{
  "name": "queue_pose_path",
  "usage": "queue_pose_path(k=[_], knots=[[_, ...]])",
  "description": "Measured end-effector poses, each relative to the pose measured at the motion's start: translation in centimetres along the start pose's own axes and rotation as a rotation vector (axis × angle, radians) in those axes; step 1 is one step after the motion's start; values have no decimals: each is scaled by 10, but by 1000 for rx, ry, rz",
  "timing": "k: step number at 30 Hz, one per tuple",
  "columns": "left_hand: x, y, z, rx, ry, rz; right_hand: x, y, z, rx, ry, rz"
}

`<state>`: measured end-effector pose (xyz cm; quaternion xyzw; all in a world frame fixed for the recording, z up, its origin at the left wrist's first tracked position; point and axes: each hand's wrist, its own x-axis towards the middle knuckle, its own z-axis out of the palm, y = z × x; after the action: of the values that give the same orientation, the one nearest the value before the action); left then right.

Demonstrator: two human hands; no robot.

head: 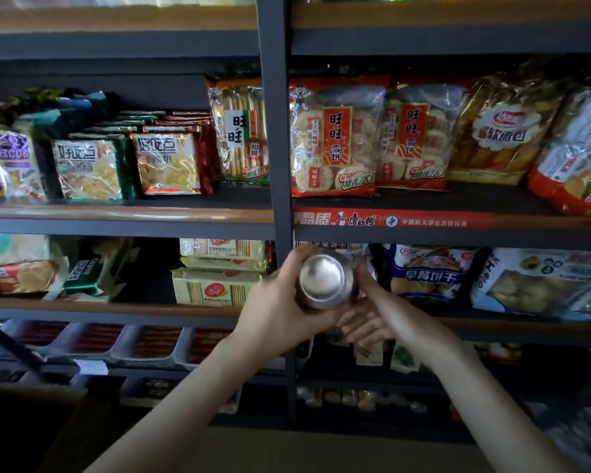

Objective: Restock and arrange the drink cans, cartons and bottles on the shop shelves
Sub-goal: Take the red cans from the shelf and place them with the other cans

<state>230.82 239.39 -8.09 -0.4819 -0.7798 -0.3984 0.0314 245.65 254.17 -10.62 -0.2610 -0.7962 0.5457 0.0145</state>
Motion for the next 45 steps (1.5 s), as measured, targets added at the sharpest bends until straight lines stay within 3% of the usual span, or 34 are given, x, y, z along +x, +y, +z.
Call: queue_pose_path(k=[2, 3, 7, 10, 12, 15, 17, 20, 23, 26, 31, 35, 40, 45], knots=[[5, -8, -11, -59, -16, -134, 4, -34, 8, -17, 3, -96], [7, -13, -15, -100, -44, -193, 2, -32, 8, -55, 16, -248], [19, -27, -21, -320, -159, -295, 17, -51, 26, -7, -107, -260], [32, -27, -33, -336, -200, -253, 27, -61, 33, 71, -37, -298], [42, -25, -46, -338, -235, -204, 32, -65, 32, 242, 21, -321], [52, -24, -59, -531, -412, -151, 34, -81, 27, 710, 97, -292], [52, -21, -59, -496, -478, -39, 33, -91, 20, 923, 125, -263], [53, -13, -50, -382, -420, 75, 31, -96, 11, 1054, 119, -213], [57, -3, -41, -311, -265, 58, 29, -94, 7, 1129, 91, -100], [60, 2, -32, -302, -239, 42, 27, -88, -1, 1142, 83, -70], [73, 12, -24, -352, -271, 139, 23, -86, -28, 1102, 66, -78], [100, 28, -46, -190, -237, 343, 20, -108, -66, 936, 161, -314], [154, 45, -101, 328, 202, 608, 20, -165, -116, 492, 325, -731], [200, 61, -147, 564, 556, 758, 35, -231, -142, 86, 489, -1089]])
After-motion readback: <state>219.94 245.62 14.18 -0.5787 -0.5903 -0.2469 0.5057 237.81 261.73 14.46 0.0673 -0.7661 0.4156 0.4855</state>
